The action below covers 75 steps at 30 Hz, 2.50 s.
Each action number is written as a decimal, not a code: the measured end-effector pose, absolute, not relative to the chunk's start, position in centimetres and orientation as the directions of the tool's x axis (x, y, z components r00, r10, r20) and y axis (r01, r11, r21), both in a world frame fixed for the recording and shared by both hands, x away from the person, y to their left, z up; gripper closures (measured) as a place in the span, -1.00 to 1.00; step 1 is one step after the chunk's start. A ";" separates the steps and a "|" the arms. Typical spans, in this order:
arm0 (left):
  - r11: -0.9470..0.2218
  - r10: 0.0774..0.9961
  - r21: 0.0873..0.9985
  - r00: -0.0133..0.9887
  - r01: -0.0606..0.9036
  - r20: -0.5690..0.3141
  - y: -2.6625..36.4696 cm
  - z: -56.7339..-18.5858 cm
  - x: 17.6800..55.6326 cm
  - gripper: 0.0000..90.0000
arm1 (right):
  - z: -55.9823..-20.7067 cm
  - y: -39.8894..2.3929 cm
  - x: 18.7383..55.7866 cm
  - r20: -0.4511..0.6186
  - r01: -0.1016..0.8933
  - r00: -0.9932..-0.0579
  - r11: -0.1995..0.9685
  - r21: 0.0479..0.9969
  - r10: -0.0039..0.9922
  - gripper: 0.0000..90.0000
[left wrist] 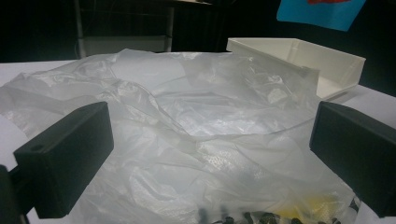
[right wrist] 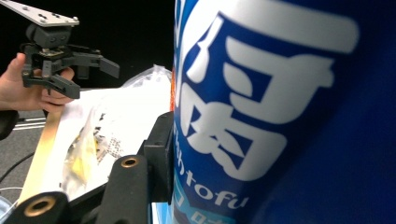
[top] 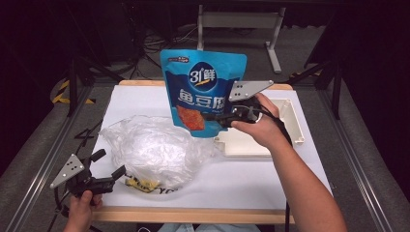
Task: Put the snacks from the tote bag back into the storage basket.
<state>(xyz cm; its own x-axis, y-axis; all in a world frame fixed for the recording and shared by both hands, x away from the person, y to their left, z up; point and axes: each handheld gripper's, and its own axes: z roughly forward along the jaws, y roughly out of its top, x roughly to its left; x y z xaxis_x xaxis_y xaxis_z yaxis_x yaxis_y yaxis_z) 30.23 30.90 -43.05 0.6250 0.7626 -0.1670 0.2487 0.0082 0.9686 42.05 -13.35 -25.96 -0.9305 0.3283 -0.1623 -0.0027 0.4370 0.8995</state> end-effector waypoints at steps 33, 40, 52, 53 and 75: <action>0.001 0.768 0.966 0.618 0.260 -0.168 30.9 -43.1 30.3 -0.99 | -24.6 -26.0 44.4 -0.172 0.095 -0.828 0.436 0.895 0.534 0.18; 0.006 0.769 0.967 0.617 0.256 -0.168 30.8 -43.2 30.4 -0.99 | -25.2 -28.1 44.9 -0.166 0.107 -0.807 0.415 0.903 0.567 0.18; 0.007 0.771 0.967 0.614 0.257 -0.169 30.8 -43.2 30.4 -0.99 | -28.8 -29.3 46.8 -0.133 0.180 -0.782 0.423 0.888 0.610 0.18; 0.007 0.771 0.967 0.615 0.256 -0.168 30.8 -43.2 30.4 -0.99 | -29.1 -29.3 46.9 -0.132 0.183 -0.779 0.424 0.887 0.613 0.17; 0.003 0.771 0.966 0.615 0.258 -0.166 30.8 -43.2 30.3 -0.99 | -34.0 -28.5 48.1 -0.116 0.251 -0.784 0.482 0.839 0.610 0.17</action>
<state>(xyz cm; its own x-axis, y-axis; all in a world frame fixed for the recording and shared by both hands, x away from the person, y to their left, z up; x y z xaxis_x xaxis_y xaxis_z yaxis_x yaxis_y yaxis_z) 30.34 30.85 -43.20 0.6151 0.7707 -0.1663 0.2578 0.0028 0.9662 48.12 -28.50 -34.05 -0.7837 0.6102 -0.1162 0.2512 0.4823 0.8392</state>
